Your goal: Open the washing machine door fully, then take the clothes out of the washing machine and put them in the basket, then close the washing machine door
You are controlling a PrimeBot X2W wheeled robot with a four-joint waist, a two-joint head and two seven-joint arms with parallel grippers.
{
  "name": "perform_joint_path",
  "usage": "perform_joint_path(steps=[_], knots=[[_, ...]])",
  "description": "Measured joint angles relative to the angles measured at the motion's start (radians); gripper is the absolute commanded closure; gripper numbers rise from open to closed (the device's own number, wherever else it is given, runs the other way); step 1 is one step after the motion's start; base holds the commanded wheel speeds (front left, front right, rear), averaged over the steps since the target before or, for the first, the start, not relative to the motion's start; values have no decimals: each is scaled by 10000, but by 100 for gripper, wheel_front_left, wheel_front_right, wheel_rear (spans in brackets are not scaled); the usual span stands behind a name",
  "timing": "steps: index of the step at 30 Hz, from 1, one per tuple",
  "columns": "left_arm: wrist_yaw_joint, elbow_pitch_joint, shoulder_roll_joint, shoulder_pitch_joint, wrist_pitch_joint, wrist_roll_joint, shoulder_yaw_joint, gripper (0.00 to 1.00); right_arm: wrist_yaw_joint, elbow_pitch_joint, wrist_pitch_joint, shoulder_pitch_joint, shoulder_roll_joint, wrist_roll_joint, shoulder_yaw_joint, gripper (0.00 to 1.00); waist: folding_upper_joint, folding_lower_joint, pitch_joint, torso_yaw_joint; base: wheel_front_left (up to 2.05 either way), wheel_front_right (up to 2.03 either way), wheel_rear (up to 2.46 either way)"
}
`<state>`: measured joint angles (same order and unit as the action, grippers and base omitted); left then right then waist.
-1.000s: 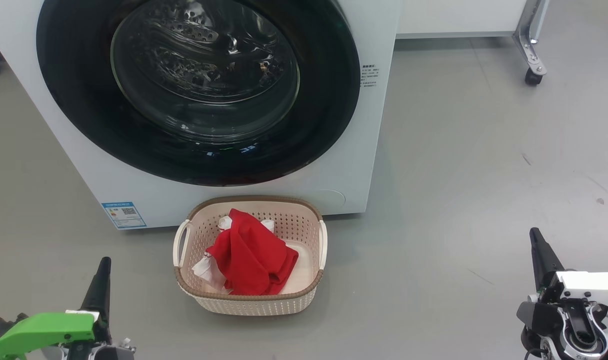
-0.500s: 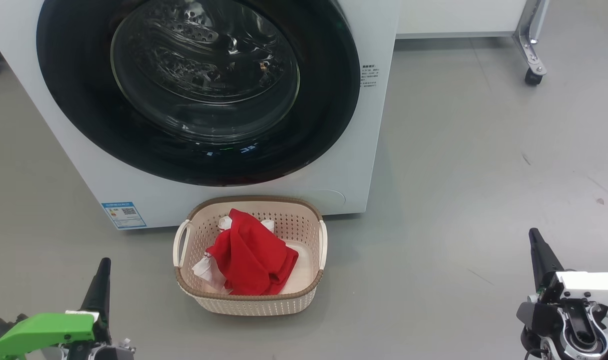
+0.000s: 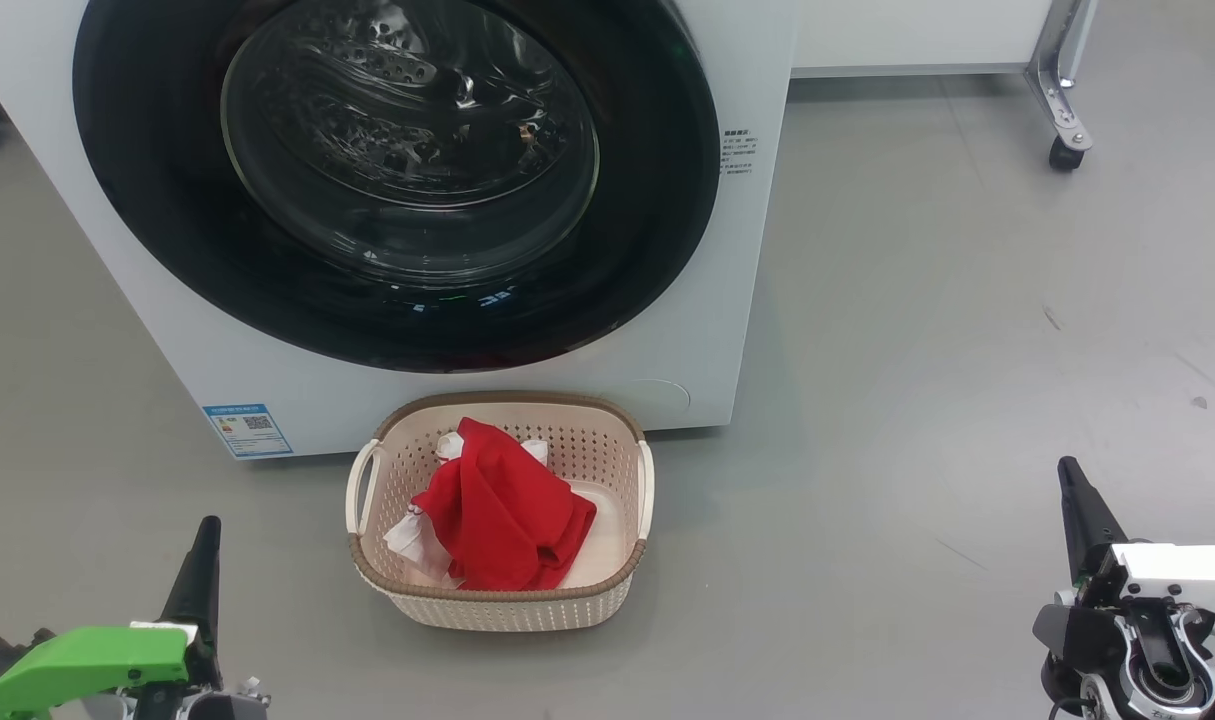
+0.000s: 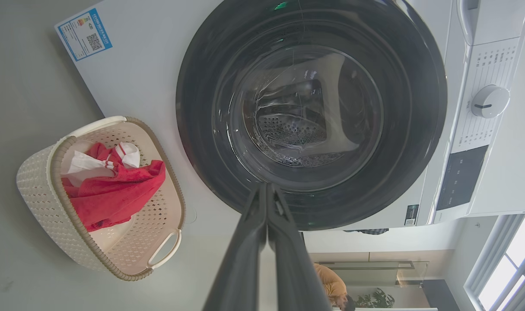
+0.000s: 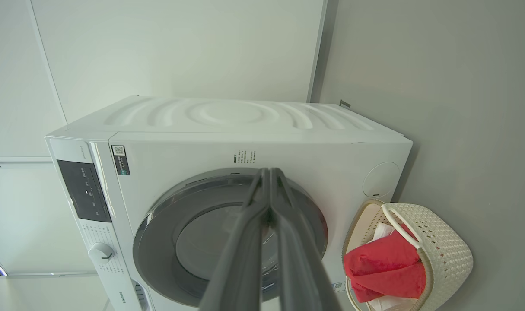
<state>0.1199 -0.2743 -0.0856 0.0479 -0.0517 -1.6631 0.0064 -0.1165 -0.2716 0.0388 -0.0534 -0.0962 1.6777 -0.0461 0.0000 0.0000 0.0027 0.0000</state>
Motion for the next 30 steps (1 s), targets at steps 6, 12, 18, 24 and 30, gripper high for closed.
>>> perform_joint_path(steps=[6,12,18,24,30], knots=[[0,-15,2,5,-2,2,8,100,0,-13,0,-3,0,0,-4,100,0,0,0,0,0,0,0],[0,-21,4,27,-4,2,15,100,-46,-31,0,-5,2,0,-8,100,0,0,-1,0,0,0,0],[0,-25,4,29,-4,2,19,100,-46,-36,0,-6,2,0,-13,100,0,0,-1,0,0,0,0],[0,-29,6,31,-6,2,27,100,-46,-44,0,-7,4,0,-17,100,0,0,-1,0,0,0,0],[0,-31,8,32,-13,2,35,100,-46,-48,2,-8,6,0,-23,100,0,0,-2,0,0,0,0]])
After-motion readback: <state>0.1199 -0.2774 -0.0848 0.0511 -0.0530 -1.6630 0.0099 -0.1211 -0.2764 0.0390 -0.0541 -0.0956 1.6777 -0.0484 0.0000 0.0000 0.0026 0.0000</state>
